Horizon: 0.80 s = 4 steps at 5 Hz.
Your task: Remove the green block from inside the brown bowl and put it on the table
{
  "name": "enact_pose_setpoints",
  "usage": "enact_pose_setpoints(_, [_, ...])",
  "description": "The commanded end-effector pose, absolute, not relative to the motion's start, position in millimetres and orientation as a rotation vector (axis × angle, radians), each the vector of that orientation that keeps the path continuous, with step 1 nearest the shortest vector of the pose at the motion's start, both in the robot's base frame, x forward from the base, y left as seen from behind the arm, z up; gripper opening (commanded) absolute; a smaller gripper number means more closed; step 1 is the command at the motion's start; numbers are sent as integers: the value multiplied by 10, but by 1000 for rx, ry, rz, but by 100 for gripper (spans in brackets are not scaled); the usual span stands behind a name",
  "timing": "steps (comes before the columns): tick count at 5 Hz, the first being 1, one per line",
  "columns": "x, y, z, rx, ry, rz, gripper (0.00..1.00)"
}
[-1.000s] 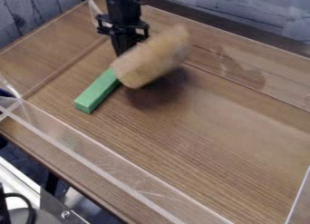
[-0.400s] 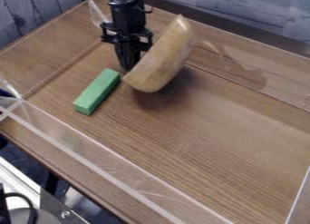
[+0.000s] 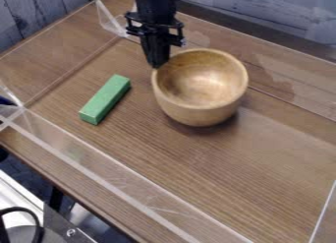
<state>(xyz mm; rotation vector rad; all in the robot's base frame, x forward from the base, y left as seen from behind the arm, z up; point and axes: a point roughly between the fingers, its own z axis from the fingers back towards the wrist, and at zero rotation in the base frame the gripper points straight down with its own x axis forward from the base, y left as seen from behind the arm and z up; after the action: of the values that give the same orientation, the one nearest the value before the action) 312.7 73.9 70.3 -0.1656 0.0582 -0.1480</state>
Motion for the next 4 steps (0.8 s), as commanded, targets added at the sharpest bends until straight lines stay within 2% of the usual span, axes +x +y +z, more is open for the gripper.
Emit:
enact_pose_setpoints(1, [3188,723,861,-136,1,-173,0])
enact_pose_setpoints(3, [3161,650,698,-126,30,-214,0])
enact_pose_setpoints(4, [3192,728,605,-116,42,-209,0])
